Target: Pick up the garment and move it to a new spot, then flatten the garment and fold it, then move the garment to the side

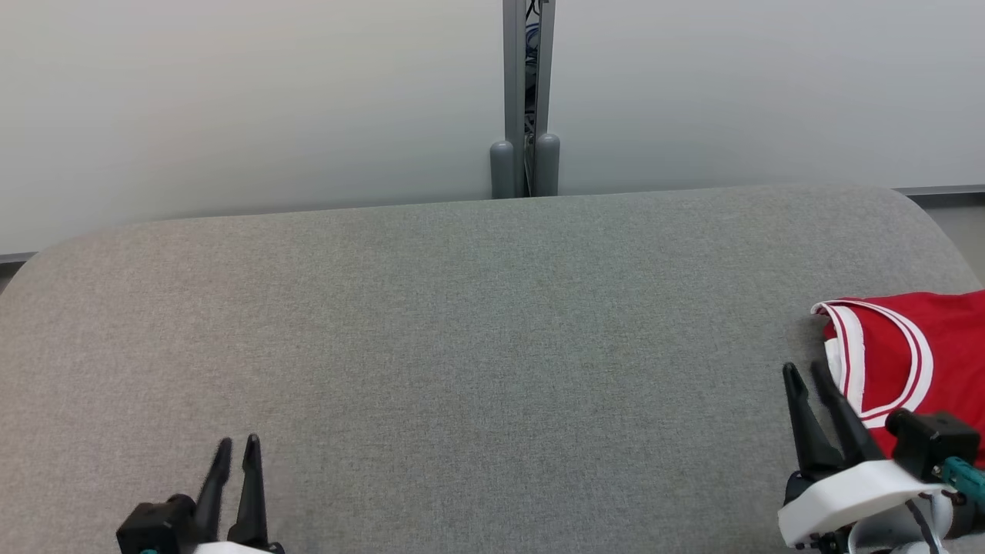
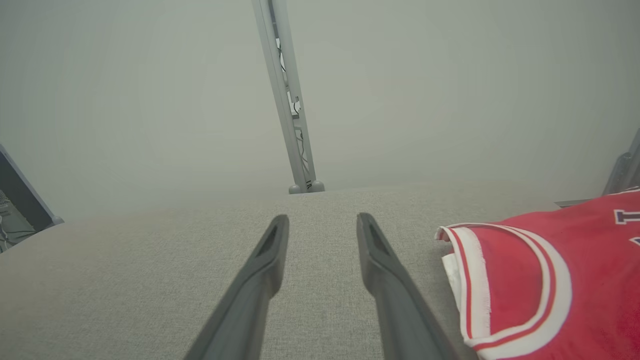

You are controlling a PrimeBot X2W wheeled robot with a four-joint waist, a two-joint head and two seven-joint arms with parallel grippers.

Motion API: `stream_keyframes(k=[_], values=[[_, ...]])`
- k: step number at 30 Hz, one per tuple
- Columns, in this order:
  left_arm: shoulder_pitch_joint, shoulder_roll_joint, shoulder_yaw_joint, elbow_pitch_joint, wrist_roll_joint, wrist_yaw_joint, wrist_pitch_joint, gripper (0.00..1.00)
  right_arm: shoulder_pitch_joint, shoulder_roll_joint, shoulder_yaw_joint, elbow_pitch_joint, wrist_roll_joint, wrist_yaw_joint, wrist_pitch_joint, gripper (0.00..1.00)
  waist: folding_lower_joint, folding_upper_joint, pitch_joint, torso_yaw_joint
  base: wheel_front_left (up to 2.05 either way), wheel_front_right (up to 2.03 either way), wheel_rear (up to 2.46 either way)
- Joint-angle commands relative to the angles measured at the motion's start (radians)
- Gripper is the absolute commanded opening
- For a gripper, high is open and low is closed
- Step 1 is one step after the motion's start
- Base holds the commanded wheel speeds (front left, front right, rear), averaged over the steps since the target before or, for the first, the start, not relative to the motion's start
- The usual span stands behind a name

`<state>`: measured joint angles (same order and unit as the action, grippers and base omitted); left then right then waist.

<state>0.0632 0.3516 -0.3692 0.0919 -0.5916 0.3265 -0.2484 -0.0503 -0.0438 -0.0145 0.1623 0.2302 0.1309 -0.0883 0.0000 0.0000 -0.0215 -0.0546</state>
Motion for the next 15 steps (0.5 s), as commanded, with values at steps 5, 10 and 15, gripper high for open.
stream_keyframes(k=[5,10,15], values=[[0.011,-0.028,0.009,0.019,-0.041,-0.016,0.012,0.00,0.006,0.006,-0.007,0.033,0.052,0.000,0.015,0.00,0.0000,0.0000,0.001,0.001,0.00,0.00,0.00],[-0.004,-0.046,0.040,0.031,-0.112,-0.047,0.032,0.00,-0.007,0.005,-0.015,0.043,0.145,0.000,0.032,0.00,0.0000,0.0000,0.002,0.003,0.00,0.00,0.00],[-0.020,-0.062,0.069,0.044,-0.178,-0.077,0.050,0.00,-0.018,0.004,-0.021,0.052,0.233,0.000,0.047,0.00,0.0000,0.0000,0.003,0.006,0.00,0.00,0.00]])
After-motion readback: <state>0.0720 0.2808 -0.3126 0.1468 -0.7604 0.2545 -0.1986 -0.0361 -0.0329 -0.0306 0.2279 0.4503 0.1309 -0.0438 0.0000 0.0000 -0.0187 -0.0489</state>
